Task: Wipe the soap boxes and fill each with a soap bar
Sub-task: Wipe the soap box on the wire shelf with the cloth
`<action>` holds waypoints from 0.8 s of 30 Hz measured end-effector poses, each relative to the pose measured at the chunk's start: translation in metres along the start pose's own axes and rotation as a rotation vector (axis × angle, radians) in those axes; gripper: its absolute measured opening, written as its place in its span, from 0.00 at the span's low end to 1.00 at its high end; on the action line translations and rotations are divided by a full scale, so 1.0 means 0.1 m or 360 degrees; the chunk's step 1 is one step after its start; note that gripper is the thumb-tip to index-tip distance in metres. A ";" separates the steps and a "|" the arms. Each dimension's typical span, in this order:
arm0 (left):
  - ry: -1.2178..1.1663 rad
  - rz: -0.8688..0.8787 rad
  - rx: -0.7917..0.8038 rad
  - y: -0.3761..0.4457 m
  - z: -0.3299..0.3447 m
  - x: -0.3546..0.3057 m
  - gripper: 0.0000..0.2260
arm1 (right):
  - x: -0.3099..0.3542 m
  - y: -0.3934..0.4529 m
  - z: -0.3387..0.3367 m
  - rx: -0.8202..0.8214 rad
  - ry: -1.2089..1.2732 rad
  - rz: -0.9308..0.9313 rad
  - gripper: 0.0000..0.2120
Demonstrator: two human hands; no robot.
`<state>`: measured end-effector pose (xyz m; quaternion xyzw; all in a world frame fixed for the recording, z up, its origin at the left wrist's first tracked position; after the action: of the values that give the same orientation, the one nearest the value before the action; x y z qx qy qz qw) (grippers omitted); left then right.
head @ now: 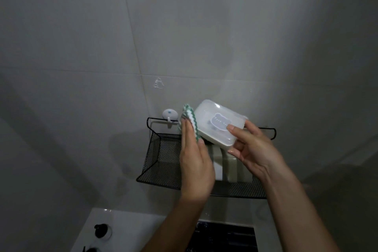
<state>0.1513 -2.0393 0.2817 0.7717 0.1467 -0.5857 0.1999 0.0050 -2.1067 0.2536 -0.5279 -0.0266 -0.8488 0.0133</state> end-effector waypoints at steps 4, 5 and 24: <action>0.0040 0.0105 0.0041 -0.15 0.09 -0.04 0.25 | 0.04 0.03 0.08 0.0045 0.0055 -0.0043 0.27; 0.0028 0.0118 0.0031 -0.14 0.08 -0.05 0.25 | 0.05 0.04 0.09 0.0057 0.0082 -0.0043 0.26; 0.0495 0.0746 0.0304 -0.15 0.07 -0.40 0.22 | 0.12 -0.02 0.10 0.0180 0.0001 -0.0240 0.31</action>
<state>0.1278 -2.0290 0.3163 0.8803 -0.0625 -0.4093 0.2314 0.0087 -2.1042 0.2682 -0.5225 -0.1141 -0.8447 -0.0208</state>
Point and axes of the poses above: each hand's wrist, its own y-axis towards the middle knuckle, its own z-axis out of the palm, x = y × z, the point moved 9 cm from there along y, towards the middle knuckle, and after that the axes turned 14 degrees about -z, right-handed, at the moved point
